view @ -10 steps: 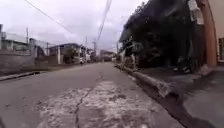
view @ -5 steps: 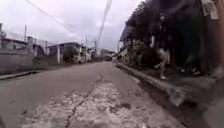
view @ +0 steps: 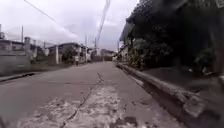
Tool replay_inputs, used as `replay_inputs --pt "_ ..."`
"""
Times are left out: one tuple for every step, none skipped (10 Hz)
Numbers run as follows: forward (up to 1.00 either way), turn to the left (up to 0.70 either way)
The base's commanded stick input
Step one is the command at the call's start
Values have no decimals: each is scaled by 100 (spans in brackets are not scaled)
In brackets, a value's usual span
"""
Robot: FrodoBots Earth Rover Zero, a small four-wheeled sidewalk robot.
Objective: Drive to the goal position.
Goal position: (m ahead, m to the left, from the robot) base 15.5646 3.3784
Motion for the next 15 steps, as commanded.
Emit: replay_inputs --pt "85 0" --pt "93 0" --pt "100 0" --pt "100 -7" --pt "100 -18" --pt "100 -2" --pt "100 0" --pt "100 0" --pt "100 0" --pt "100 0" --pt "100 0" --pt "100 0" --pt "100 -3" --pt "100 -13" --pt "100 -23"
